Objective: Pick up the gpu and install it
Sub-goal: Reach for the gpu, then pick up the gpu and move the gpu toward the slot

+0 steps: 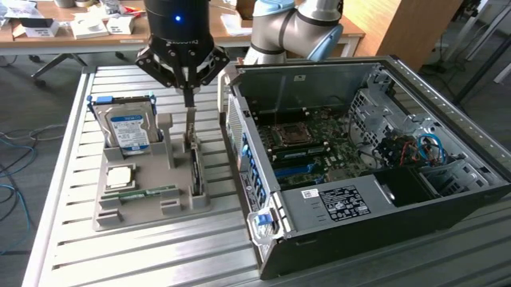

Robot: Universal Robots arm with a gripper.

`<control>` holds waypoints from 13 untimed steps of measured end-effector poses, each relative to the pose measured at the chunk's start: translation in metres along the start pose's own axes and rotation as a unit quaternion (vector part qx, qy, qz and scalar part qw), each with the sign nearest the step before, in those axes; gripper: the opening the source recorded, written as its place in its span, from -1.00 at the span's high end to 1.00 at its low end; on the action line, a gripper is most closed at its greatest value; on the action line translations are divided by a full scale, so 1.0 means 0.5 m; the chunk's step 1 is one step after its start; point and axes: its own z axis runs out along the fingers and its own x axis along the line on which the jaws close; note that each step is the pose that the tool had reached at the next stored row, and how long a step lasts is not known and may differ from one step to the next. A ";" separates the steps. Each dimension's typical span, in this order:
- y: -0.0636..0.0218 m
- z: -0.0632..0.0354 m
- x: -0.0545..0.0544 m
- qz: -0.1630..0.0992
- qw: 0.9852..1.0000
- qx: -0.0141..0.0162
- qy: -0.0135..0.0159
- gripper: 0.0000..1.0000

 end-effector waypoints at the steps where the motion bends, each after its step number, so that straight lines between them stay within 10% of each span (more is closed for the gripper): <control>1: -0.002 0.000 0.000 0.000 1.000 0.000 0.000 0.79; 13: -0.012 0.000 0.004 0.000 1.000 0.001 0.000 0.79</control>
